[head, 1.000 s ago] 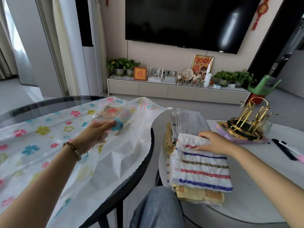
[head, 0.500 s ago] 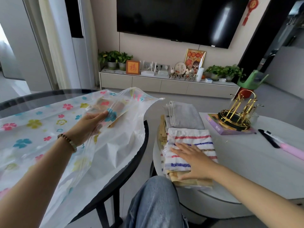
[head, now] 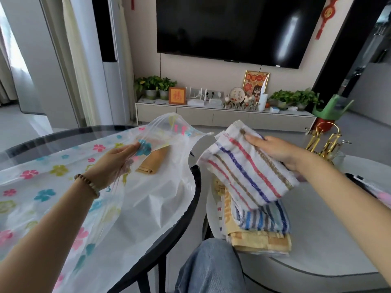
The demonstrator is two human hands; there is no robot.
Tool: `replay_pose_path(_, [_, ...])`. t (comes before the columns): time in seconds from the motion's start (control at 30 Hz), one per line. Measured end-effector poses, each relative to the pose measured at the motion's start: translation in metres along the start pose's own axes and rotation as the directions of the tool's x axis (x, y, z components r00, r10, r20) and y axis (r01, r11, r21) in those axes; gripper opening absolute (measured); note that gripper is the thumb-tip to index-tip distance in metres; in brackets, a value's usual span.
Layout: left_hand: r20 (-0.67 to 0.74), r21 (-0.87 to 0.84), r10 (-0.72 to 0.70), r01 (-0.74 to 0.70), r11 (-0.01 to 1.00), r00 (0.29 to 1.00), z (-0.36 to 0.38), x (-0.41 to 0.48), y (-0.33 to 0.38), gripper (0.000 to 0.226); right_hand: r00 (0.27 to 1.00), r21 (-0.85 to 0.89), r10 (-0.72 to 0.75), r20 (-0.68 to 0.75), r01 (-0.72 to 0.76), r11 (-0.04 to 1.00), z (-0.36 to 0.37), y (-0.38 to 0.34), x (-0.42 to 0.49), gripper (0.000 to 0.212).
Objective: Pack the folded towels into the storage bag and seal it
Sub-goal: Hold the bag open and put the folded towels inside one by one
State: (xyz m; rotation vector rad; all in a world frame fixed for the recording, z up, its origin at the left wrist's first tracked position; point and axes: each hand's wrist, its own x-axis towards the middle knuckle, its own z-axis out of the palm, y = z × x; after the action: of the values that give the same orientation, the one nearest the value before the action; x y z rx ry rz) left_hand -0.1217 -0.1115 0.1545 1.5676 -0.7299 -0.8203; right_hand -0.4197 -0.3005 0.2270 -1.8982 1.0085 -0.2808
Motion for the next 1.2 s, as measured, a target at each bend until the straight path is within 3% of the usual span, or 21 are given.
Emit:
replay_pose_path(0.1, [-0.011,-0.003,0.019,-0.019,1.000,1.000,-0.011,-0.003,0.010,0.023,0.978,0.291,0.012,0.208,-0.074,0.954,0.041,-0.011,0.028,0.042])
replay_pose_path(0.23, [-0.004,-0.036,0.057,-0.057,0.998,0.998,-0.028,-0.006,0.018,0.029,0.902,0.386,-0.012,0.431,-0.172,0.906,0.136,-0.012,0.079,0.049])
replay_pose_path(0.3, [0.008,-0.046,0.085,-0.084,0.995,0.996,-0.031,-0.009,0.023,0.027,0.914,0.435,0.014,0.406,-0.207,0.876,0.180,-0.011,0.103,0.066])
replay_pose_path(0.4, [0.031,-0.015,0.129,-0.129,0.992,0.991,-0.036,-0.008,0.028,0.024,0.985,0.564,0.088,0.145,-0.156,0.811,0.230,0.000,0.129,0.048])
replay_pose_path(0.43, [0.036,-0.008,0.140,-0.140,0.990,0.989,-0.034,-0.008,0.028,0.023,0.998,0.497,0.060,0.026,-0.065,0.865,0.239,0.009,0.131,0.045])
replay_pose_path(0.5, [0.043,-0.017,0.130,-0.130,0.991,0.991,-0.037,-0.005,0.027,0.024,0.982,0.169,-0.163,-0.094,0.177,0.970,0.258,0.033,0.127,0.055])
replay_pose_path(0.57, [0.047,-0.017,0.127,-0.126,0.992,0.991,-0.041,0.000,0.024,0.025,0.904,-0.190,-0.406,0.129,0.425,0.885,0.270,0.058,0.120,0.063])
replay_pose_path(0.67, [0.081,-0.011,0.119,-0.118,0.993,0.990,-0.045,0.004,0.018,0.025,0.743,-0.513,-0.413,0.527,0.666,0.542,0.278,0.075,0.118,0.070])
replay_pose_path(0.73, [0.115,-0.012,0.125,-0.124,0.992,0.986,-0.045,0.005,0.016,0.026,0.758,-0.563,-0.310,0.575,0.641,0.522,0.281,0.066,0.133,0.074])
replay_pose_path(0.8, [0.130,-0.008,0.130,-0.130,0.992,0.983,-0.045,0.006,0.014,0.027,0.810,-0.626,-0.250,0.530,0.573,0.529,0.290,0.053,0.159,0.079])
replay_pose_path(0.9, [0.161,-0.012,0.100,-0.099,0.995,0.982,-0.045,0.006,0.010,0.028,0.884,-0.731,-0.205,0.420,0.463,0.501,0.298,0.036,0.202,0.057])
replay_pose_path(1.0, [0.193,-0.022,0.076,-0.073,0.997,0.978,-0.045,0.007,0.010,0.030,0.935,-0.740,-0.126,0.330,0.339,0.581,0.297,0.025,0.228,0.050])
replay_pose_path(1.1, [0.174,-0.040,0.064,-0.058,0.998,0.983,-0.041,0.009,0.011,0.031,0.914,-0.668,-0.115,0.390,0.367,0.648,0.285,0.014,0.219,0.048])
replay_pose_path(1.2, [0.163,-0.051,0.057,-0.049,0.997,0.985,-0.034,0.010,0.011,0.030,0.845,-0.403,-0.212,0.491,0.435,0.805,0.253,0.008,0.177,0.045])
